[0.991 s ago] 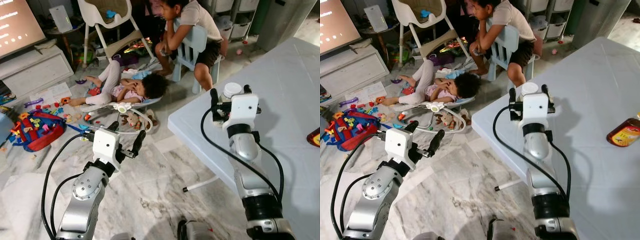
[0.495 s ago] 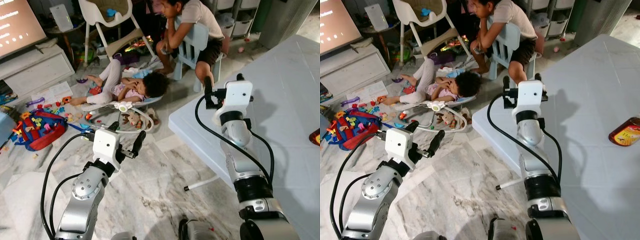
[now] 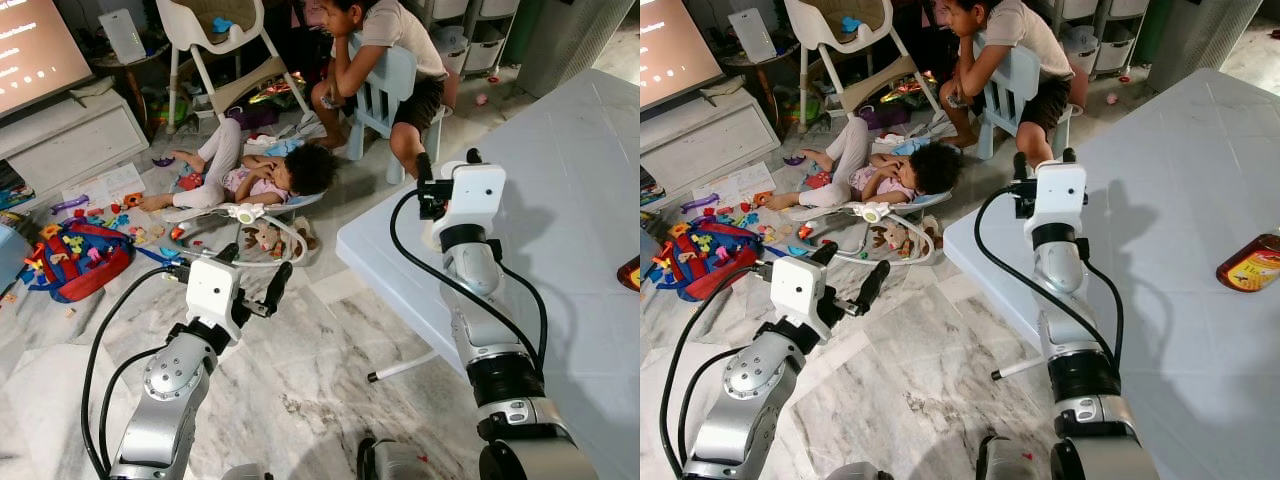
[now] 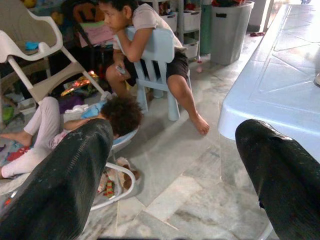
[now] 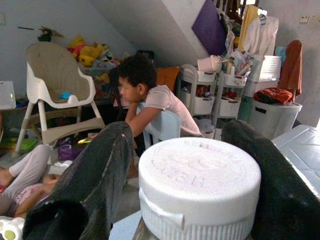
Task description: Restocking fridge
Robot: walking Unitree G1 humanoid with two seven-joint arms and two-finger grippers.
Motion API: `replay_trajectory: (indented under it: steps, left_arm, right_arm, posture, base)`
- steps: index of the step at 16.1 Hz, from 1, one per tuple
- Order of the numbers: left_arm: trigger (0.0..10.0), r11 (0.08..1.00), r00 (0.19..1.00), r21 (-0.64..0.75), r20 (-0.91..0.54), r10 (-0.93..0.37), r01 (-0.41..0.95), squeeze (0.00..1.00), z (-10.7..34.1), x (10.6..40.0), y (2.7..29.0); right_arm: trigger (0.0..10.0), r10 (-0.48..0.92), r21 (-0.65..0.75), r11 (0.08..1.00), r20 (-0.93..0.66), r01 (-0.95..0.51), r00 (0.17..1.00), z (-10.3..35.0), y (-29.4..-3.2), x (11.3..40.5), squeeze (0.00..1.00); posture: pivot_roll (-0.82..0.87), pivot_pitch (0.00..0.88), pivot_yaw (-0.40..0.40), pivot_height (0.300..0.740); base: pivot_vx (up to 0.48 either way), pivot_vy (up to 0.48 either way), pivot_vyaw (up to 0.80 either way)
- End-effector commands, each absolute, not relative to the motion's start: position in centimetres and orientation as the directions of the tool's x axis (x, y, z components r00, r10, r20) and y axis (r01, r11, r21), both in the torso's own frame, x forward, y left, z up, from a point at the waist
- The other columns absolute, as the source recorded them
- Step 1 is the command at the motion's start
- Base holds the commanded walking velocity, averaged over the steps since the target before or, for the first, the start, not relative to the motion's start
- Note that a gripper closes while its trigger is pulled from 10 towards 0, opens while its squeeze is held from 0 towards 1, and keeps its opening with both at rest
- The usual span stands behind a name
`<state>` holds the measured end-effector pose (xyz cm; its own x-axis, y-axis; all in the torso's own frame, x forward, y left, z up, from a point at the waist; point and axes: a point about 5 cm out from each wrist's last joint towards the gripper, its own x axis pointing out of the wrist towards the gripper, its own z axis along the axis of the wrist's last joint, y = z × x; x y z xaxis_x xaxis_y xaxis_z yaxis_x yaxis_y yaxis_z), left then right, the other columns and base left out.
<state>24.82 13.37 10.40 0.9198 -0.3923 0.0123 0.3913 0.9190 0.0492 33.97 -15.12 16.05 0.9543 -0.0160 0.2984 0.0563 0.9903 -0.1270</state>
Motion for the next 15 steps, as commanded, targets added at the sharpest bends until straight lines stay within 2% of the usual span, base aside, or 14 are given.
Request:
replay_trajectory:
  steps: [1,12,15]
  left_arm:
    - [10.0,0.917,0.919,0.054,0.008,-0.395,0.394,0.0,10.5,24.8,13.4]
    - [10.0,0.933,0.933,0.039,-0.046,-0.356,0.358,0.0,9.6,25.0,13.1]
    - [10.0,0.945,0.944,0.043,-0.085,-0.32,0.324,0.0,8.7,25.4,13.1]
  right_arm:
    - [0.0,-0.013,-0.13,0.99,0.279,0.052,0.96,15.5,-14.9,33.8,0.0]
    - [0.0,0.002,-0.135,0.99,0.265,0.035,0.964,15.2,-15.2,32.2,0.0]
    - [0.0,0.04,-0.153,0.988,0.275,0.002,0.961,15.5,-15.5,30.0,0.0]
  posture:
    - [0.04,0.083,0.055,0.74]
    - [0.02,0.064,0.03,0.74]
    - [0.0,0.034,0.027,0.74]
  base:
    - [0.0,0.0,0.0]
    - [0.0,0.0,0.0]
    - [0.0,0.0,0.0]
